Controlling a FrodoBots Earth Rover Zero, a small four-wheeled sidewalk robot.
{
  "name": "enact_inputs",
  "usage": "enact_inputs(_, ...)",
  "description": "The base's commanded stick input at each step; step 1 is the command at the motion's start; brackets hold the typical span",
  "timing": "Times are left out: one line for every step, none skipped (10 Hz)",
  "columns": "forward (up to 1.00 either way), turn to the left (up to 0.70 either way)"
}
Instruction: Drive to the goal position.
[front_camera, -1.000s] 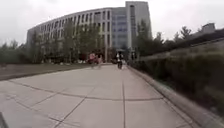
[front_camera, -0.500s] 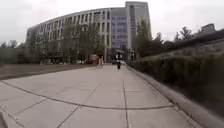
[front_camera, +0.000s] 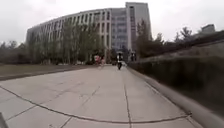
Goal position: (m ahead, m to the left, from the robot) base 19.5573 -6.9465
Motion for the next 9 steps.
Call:
enact_inputs(0.70, 0.00)
enact_inputs(0.70, 0.00)
enact_inputs(0.70, 0.00)
enact_inputs(0.70, 0.00)
enact_inputs(0.70, 0.00)
enact_inputs(0.70, 0.00)
enact_inputs(0.70, 0.00)
enact_inputs(0.70, 0.00)
enact_inputs(0.70, 0.00)
